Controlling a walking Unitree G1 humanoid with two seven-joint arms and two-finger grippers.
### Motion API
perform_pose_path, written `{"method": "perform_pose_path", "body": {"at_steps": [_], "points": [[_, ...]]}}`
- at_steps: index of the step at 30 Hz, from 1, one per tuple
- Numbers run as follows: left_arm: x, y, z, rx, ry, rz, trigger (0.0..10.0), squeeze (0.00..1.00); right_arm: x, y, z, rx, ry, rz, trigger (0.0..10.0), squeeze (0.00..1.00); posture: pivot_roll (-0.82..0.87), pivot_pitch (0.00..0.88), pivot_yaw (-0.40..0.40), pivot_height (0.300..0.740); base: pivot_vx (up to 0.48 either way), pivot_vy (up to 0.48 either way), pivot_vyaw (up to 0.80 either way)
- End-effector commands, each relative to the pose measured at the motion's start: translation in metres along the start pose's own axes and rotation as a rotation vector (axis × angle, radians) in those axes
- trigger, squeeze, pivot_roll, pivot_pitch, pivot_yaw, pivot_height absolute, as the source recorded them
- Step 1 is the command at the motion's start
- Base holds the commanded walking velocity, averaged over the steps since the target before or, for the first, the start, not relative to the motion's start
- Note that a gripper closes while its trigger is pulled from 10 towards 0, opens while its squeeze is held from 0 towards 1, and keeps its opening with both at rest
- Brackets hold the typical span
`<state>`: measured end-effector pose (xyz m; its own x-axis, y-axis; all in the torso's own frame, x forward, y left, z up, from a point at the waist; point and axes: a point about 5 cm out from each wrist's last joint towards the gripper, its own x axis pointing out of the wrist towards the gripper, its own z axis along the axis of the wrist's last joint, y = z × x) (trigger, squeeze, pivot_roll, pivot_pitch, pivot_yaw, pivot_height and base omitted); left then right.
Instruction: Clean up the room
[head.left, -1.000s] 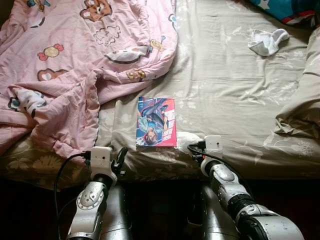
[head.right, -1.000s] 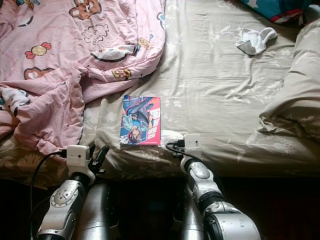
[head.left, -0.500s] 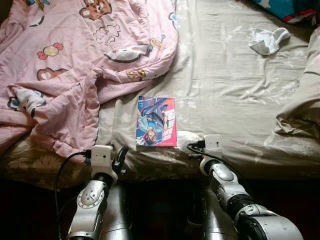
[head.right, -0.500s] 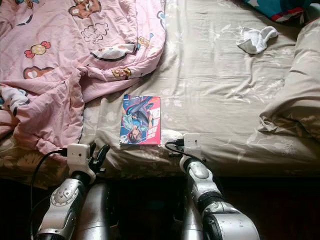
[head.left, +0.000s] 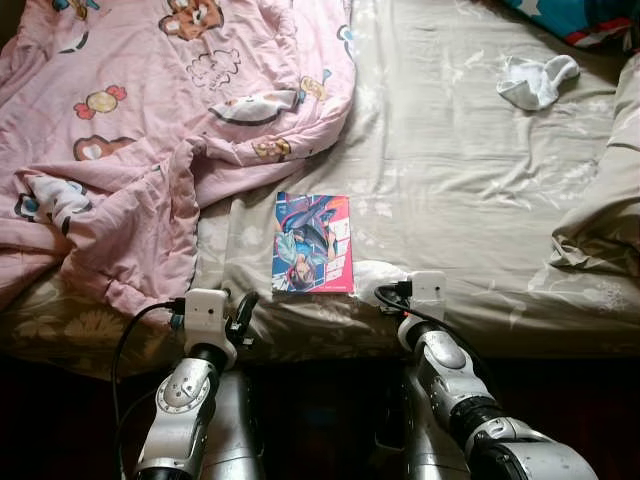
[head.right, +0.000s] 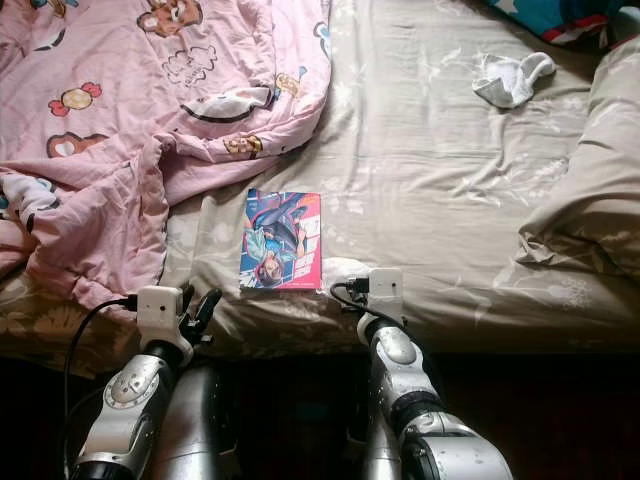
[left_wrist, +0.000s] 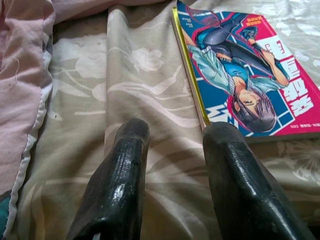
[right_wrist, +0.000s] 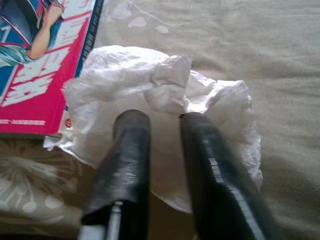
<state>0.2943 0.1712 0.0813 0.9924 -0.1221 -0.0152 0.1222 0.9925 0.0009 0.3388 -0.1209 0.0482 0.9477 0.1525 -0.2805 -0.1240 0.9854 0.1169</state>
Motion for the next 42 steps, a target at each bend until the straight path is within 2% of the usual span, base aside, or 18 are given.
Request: {"method": "perform_pose_path", "body": {"at_steps": [1, 8, 9, 10, 11, 17, 22, 32, 38, 42], "points": [[-0.005, 0.002, -0.011, -0.006, 0.048, 0.007, 10.0, 0.0, -0.004, 0.0, -0.011, 0.019, 0.026, -0.003, 10.0, 1.0, 0.13, 0.339, -0.005, 0.585, 0.0, 0.0, 0.0], [-0.003, 0.003, -0.009, -0.006, 0.041, 0.005, 10.0, 0.0, -0.003, -0.001, -0.002, -0.018, -0.03, -0.006, 10.0, 1.0, 0.13, 0.336, -0.005, 0.585, 0.0, 0.0, 0.0], [-0.003, 0.003, -0.009, -0.006, 0.04, 0.005, 10.0, 0.0, -0.002, -0.001, 0.002, -0.015, -0.049, -0.008, 10.0, 0.56, 0.13, 0.337, -0.005, 0.585, 0.0, 0.0, 0.0], [-0.003, 0.003, -0.009, -0.006, 0.039, 0.005, 10.0, 0.0, -0.002, -0.002, 0.004, -0.012, -0.063, -0.009, 10.0, 0.56, 0.13, 0.338, -0.005, 0.585, 0.0, 0.0, 0.0], [-0.003, 0.003, -0.009, -0.006, 0.038, 0.005, 10.0, 0.0, -0.001, -0.002, 0.009, -0.007, -0.085, -0.011, 10.0, 0.0, 0.12, 0.339, -0.004, 0.585, 0.0, 0.0, 0.0], [-0.004, 0.003, -0.008, -0.006, 0.036, 0.004, 10.0, 0.0, 0.002, -0.005, 0.021, 0.009, -0.127, -0.02, 10.0, 0.0, 0.13, 0.347, -0.005, 0.585, 0.0, 0.0, 0.0], [-0.006, 0.002, -0.008, -0.007, 0.037, 0.004, 10.0, 0.0, 0.006, -0.005, 0.028, -0.016, -0.121, -0.015, 10.0, 0.0, 0.13, 0.358, -0.004, 0.585, 0.0, 0.0, 0.0], [-0.012, 0.004, -0.007, -0.005, 0.039, 0.012, 10.0, 0.0, 0.012, -0.002, 0.03, -0.126, -0.015, 0.046, 10.0, 0.0, 0.16, 0.387, -0.007, 0.585, 0.0, 0.0, 0.0], [-0.012, 0.006, -0.006, -0.001, 0.037, 0.016, 10.0, 0.0, 0.014, 0.002, 0.037, -0.096, -0.02, 0.1, 10.0, 0.0, 0.16, 0.389, -0.005, 0.585, 0.0, 0.0, 0.0], [-0.01, 0.005, -0.004, -0.001, 0.037, 0.01, 10.0, 0.0, 0.013, -0.002, 0.034, -0.102, -0.001, 0.126, 10.0, 0.0, 0.15, 0.384, -0.003, 0.585, 0.0, 0.0, 0.0]]}}
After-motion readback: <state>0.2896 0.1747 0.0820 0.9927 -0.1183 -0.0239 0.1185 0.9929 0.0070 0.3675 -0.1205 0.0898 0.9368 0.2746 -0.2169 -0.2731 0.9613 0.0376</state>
